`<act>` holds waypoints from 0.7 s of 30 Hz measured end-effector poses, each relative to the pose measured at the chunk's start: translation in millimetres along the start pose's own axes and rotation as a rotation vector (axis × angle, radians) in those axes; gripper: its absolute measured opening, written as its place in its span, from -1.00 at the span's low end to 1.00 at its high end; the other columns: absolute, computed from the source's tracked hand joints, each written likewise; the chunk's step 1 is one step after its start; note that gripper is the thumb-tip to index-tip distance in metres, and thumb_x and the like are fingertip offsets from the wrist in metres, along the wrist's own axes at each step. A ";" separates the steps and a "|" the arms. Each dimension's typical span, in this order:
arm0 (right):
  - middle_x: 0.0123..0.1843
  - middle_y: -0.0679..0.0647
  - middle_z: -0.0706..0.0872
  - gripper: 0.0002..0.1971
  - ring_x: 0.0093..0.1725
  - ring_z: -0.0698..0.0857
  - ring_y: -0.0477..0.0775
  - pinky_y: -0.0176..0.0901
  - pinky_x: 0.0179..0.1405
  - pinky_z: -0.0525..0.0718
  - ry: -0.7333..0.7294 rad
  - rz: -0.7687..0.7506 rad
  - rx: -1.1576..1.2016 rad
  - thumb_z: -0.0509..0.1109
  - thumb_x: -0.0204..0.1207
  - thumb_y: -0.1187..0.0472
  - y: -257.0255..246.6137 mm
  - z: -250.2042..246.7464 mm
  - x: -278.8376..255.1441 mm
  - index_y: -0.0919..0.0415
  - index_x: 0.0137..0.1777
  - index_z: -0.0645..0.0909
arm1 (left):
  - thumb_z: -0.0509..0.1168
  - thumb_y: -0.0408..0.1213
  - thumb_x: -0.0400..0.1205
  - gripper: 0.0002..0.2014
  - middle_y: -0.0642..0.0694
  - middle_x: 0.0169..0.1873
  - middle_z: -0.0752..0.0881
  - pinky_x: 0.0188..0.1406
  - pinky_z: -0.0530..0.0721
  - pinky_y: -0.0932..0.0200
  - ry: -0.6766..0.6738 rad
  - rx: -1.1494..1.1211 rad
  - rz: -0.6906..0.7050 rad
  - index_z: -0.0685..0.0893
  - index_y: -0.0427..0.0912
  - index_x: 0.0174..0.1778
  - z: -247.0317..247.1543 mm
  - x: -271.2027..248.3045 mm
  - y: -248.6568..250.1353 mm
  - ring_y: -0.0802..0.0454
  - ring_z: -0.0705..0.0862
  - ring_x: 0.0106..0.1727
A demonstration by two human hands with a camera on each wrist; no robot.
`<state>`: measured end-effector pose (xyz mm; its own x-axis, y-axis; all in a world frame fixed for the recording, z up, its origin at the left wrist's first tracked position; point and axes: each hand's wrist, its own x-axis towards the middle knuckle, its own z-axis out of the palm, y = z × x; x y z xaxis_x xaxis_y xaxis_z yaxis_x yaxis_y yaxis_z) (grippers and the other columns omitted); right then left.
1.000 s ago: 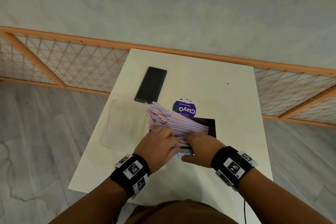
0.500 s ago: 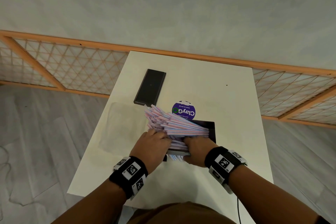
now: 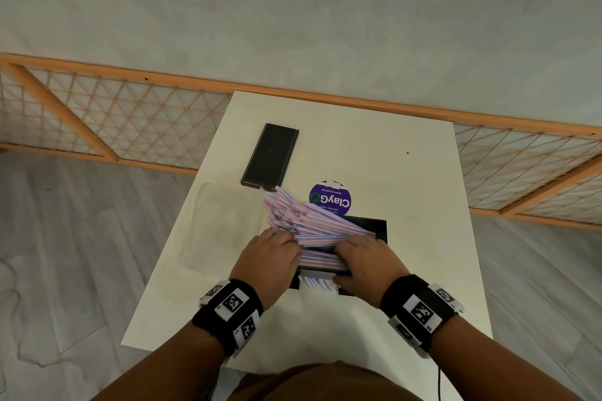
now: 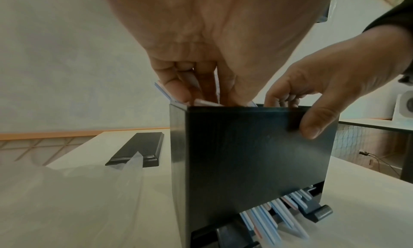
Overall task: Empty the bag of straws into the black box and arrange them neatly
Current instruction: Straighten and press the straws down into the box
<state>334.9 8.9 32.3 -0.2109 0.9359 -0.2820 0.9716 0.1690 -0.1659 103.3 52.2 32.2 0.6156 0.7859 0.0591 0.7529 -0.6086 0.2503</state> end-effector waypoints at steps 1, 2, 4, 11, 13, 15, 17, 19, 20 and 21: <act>0.09 -0.06 0.71 -0.56 0.12 0.69 0.12 0.00 0.08 0.59 0.018 0.003 0.004 0.31 0.33 -0.25 0.3 0.1 -2.2 -0.07 0.15 0.60 | 0.15 -0.06 0.69 -0.73 0.07 -0.05 0.73 -0.11 0.69 0.06 0.022 -0.006 -0.003 0.77 0.03 -0.03 -0.3 -1.4 -1.1 -0.04 0.65 -0.02; 0.07 -0.06 0.70 -0.57 0.11 0.70 0.13 -0.01 0.05 0.57 0.035 0.005 0.008 0.32 0.33 -0.24 0.3 0.8 -4.3 -0.08 0.13 0.61 | 0.13 -0.05 0.68 -0.72 0.06 -0.10 0.71 -0.14 0.67 0.05 0.043 -0.018 -0.009 0.76 0.02 -0.08 -1.6 -2.9 -1.7 -0.04 0.63 -0.06; 0.06 -0.07 0.69 -0.59 0.10 0.70 0.12 -0.04 0.04 0.55 0.045 0.006 0.018 0.34 0.35 -0.21 -0.2 2.8 -7.6 -0.09 0.15 0.63 | 0.16 -0.06 0.67 -0.76 0.05 -0.16 0.66 -0.17 0.63 0.05 0.058 -0.042 -0.012 0.71 0.01 -0.15 -3.1 -6.1 -2.0 -0.03 0.59 -0.12; 0.05 -0.10 0.79 -0.67 0.08 0.72 0.07 -0.10 -0.03 0.52 0.004 -0.048 0.078 0.30 0.38 -0.16 2.9 -8.6 -10.4 -0.07 0.08 0.63 | 0.34 0.05 0.59 -0.77 0.11 -0.26 0.54 -0.22 0.55 0.09 0.021 -0.085 -0.008 0.57 0.03 -0.29 0.1 -8.4 0.7 0.04 0.49 -0.19; -0.03 -0.10 0.78 -0.71 0.02 0.72 0.07 -0.10 -0.09 0.51 0.023 -0.042 0.094 0.31 0.37 -0.17 2.8 -17.6 -15.8 -0.07 0.00 0.59 | 0.32 0.10 0.60 -0.75 0.13 -0.23 0.55 -0.19 0.52 0.11 0.009 -0.088 -0.035 0.58 0.04 -0.27 1.7 -8.9 -2.5 0.06 0.49 -0.18; -0.05 -0.12 0.78 -0.70 -0.01 0.71 0.04 -0.06 -0.06 0.62 0.086 -0.006 0.132 0.33 0.40 -0.18 3.5 -28.1 -26.0 -0.07 0.03 0.64 | 0.30 0.13 0.62 -0.74 0.13 -0.21 0.56 -0.17 0.47 0.13 0.012 -0.098 -0.046 0.58 0.05 -0.25 3.4 -9.9 -4.7 0.06 0.49 -0.17; -0.02 -0.17 0.78 -0.71 -0.01 0.71 -0.04 -0.09 -0.01 0.68 0.176 0.064 0.260 0.40 0.46 -0.16 5.6 -37.8 -39.0 -0.07 0.09 0.69 | 0.29 0.13 0.65 -0.73 0.14 -0.22 0.55 -0.16 0.41 0.14 0.021 -0.087 -0.037 0.58 0.06 -0.25 4.8 -12.2 -5.4 0.07 0.47 -0.18; -0.07 -0.24 0.76 -0.82 -0.08 0.70 -0.19 -0.19 -0.07 0.68 0.210 0.141 0.396 0.43 0.53 -0.13 7.5 -41.7 -52.8 -0.10 0.02 0.71 | 0.28 0.14 0.67 -0.72 0.14 -0.22 0.53 -0.12 0.37 0.13 0.048 -0.059 -0.026 0.60 0.07 -0.26 6.3 -15.2 -5.8 0.05 0.46 -0.18; -0.14 -0.26 0.75 -0.85 -0.14 0.70 -0.20 -0.21 -0.13 0.67 0.194 0.175 0.434 0.40 0.54 -0.13 7.7 -40.7 -58.7 -0.11 -0.07 0.69 | 0.29 0.13 0.67 -0.72 0.12 -0.21 0.52 -0.10 0.37 0.11 0.067 -0.045 -0.025 0.62 0.07 -0.26 6.8 -16.3 -5.8 0.03 0.47 -0.18; -0.21 -0.24 0.73 -0.83 -0.19 0.69 -0.18 -0.18 -0.18 0.66 0.174 0.204 0.447 0.38 0.56 -0.14 7.3 -37.8 -63.5 -0.10 -0.15 0.65 | 0.31 0.13 0.67 -0.72 0.11 -0.20 0.52 -0.08 0.38 0.09 0.087 -0.031 -0.026 0.63 0.07 -0.26 6.8 -16.6 -5.6 0.01 0.48 -0.17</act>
<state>359.4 -37.6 84.7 0.0354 0.9800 -0.1958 0.8424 -0.1346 -0.5217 90.5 41.8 23.2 0.5727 0.8085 0.1354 0.7597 -0.5855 0.2829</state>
